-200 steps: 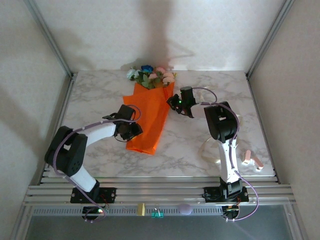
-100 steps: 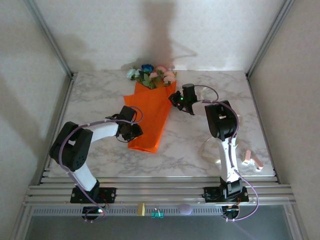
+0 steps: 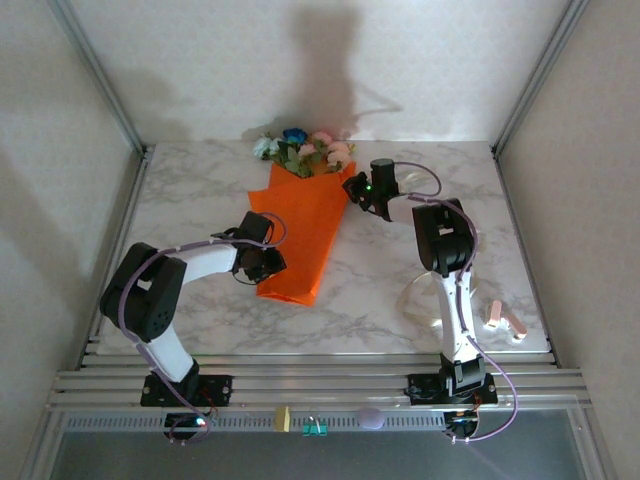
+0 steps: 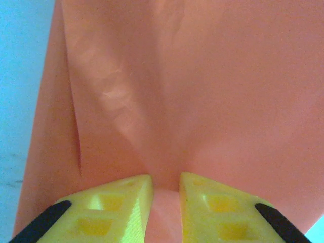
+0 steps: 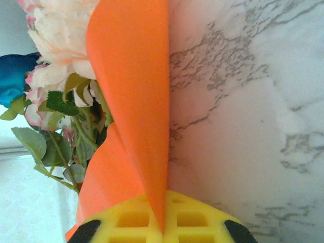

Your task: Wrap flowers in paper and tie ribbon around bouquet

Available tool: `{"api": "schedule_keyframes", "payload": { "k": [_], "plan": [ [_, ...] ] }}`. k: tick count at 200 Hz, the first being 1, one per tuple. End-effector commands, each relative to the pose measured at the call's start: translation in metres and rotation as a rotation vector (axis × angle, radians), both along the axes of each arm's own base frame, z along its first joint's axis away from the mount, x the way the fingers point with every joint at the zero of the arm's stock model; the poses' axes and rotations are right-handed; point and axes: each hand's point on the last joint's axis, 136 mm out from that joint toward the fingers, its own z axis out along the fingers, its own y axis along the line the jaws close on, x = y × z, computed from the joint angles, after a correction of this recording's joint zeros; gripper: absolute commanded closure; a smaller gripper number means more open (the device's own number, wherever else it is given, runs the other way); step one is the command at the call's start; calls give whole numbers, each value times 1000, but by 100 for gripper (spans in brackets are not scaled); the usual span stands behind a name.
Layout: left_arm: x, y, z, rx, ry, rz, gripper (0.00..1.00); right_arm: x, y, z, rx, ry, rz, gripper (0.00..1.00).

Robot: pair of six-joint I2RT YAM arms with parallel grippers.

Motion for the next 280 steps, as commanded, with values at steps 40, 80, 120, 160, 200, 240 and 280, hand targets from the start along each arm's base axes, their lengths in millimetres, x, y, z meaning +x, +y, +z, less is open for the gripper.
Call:
{"api": "schedule_keyframes", "payload": {
  "k": [40,80,120,160,200,240,280],
  "plan": [
    [-33,20,-42,109,146,-11,77,26,-19,0,-13,-16,-34,85],
    [-32,18,-42,101,144,-9,77,36,-23,2,-13,-23,-36,100],
    [-33,18,-42,98,146,-9,77,45,-28,4,-10,-31,-51,75],
    [-33,18,-41,98,145,-10,77,55,-35,4,-11,-34,-65,94],
    [-33,17,-41,92,143,-9,77,54,-35,12,-11,-48,-50,88],
    [-35,16,-44,82,147,-7,77,5,-23,16,34,19,10,12],
    [-37,16,-45,78,144,-5,77,-126,21,-7,33,190,163,23]
  ]
}}
